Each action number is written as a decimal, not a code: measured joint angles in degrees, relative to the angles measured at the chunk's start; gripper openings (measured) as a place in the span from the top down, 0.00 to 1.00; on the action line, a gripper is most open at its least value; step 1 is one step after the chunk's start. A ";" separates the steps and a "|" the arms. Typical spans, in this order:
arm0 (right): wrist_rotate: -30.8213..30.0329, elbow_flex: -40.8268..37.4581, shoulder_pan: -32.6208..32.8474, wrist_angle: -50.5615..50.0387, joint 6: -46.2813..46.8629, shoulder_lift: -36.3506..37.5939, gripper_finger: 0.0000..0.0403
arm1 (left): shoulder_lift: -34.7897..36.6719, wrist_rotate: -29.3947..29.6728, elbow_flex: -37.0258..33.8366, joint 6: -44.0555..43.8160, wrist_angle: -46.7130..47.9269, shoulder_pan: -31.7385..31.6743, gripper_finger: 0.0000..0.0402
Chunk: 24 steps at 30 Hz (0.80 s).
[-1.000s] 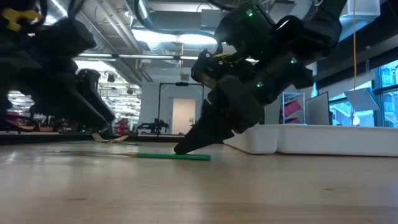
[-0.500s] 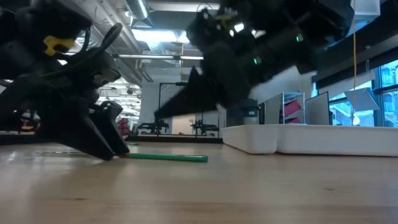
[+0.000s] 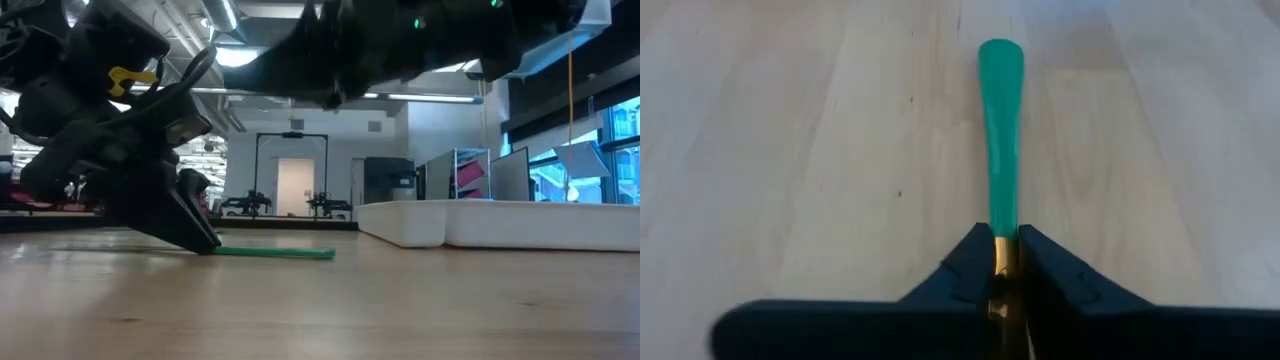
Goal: Sort silverware
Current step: Put the green knife into the silverware tray
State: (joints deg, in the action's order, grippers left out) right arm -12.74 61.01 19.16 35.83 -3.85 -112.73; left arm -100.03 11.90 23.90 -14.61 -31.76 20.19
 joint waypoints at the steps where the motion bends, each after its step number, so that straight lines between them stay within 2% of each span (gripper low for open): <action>1: -0.48 0.01 0.41 0.95 -1.02 0.01 0.97 | 0.00 -0.15 0.00 -0.03 -0.12 -0.09 0.94; 4: -3.03 0.03 1.63 1.19 -3.95 0.93 0.97 | 0.01 -0.68 -0.02 -0.82 -0.58 -0.17 0.96; 9: -16.69 0.07 3.92 -6.73 -1.25 3.64 0.97 | 1.25 -0.69 -0.20 -1.21 -0.11 0.69 0.95; 11: -19.71 0.08 4.44 -9.79 0.91 3.76 0.97 | 1.57 -1.01 -0.38 -1.26 -0.20 0.85 0.96; 14: -18.60 0.08 4.47 -13.56 6.46 3.14 0.96 | 1.68 -2.31 -0.44 -1.15 -1.59 0.98 0.99; 18: -14.44 0.11 3.57 -12.15 12.27 -0.83 0.93 | 1.66 -2.25 -0.48 0.01 -2.37 1.00 1.00; 22: -11.18 0.07 2.24 -8.11 15.62 -5.16 0.81 | 1.66 -1.42 -0.46 0.02 -2.51 1.14 1.00; 24: -7.20 0.09 1.10 -6.26 17.51 -7.24 0.73 | 1.66 -0.14 -0.44 0.02 -2.63 1.36 1.00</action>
State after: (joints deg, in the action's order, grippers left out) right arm -19.94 61.10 20.26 29.58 13.65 -119.97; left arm -98.37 11.76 23.46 -14.59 -34.39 21.55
